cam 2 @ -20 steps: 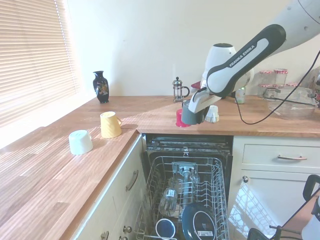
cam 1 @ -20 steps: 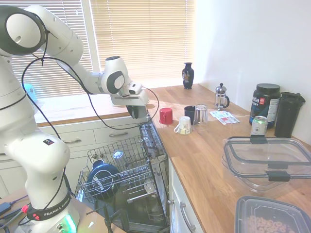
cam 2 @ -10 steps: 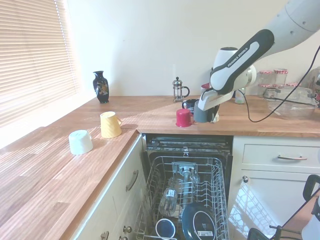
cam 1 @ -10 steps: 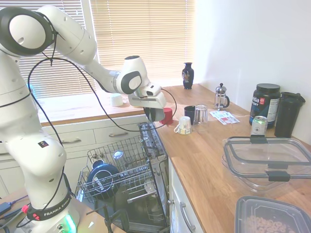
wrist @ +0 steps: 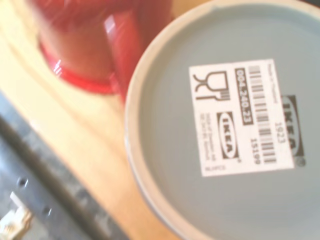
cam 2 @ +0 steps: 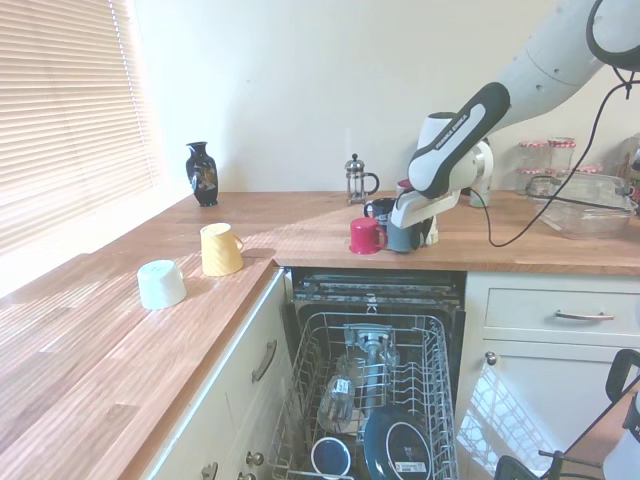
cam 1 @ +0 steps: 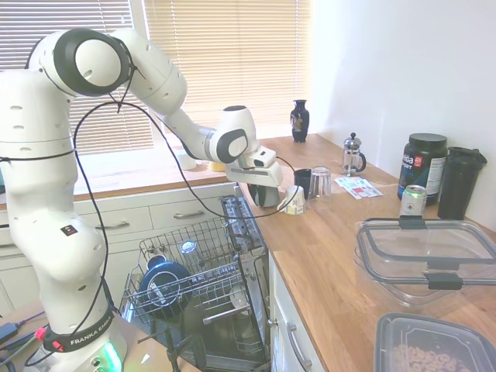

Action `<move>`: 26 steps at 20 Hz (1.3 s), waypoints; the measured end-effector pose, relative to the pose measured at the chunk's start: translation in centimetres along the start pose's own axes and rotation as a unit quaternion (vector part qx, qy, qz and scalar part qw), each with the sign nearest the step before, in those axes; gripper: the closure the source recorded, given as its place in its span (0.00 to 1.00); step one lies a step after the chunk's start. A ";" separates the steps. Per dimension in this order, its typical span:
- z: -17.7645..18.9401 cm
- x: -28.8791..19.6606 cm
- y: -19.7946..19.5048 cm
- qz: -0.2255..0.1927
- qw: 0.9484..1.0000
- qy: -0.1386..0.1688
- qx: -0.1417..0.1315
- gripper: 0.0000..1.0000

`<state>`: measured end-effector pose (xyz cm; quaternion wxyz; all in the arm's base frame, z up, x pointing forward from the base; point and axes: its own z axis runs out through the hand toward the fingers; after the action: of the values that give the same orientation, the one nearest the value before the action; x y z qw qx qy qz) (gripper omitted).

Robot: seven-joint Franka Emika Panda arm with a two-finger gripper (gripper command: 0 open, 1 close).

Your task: Move the gray mug from the dishwasher to the counter

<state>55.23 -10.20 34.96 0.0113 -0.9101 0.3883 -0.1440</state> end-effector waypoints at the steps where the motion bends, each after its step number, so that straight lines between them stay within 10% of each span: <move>1: 0.3 0.2 -0.2 0.000 1.000 -0.003 -0.003 1.00; 6: 1.7 1.0 -0.6 0.007 1.000 -0.005 -0.010 1.00; 7: 1.7 1.0 -0.6 0.011 1.000 -0.005 -0.009 0.00; 26: -0.3 0.0 -0.3 0.041 0.999 0.014 0.007 0.00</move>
<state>55.37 -10.00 35.30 0.0178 -0.8912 0.4246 -0.1589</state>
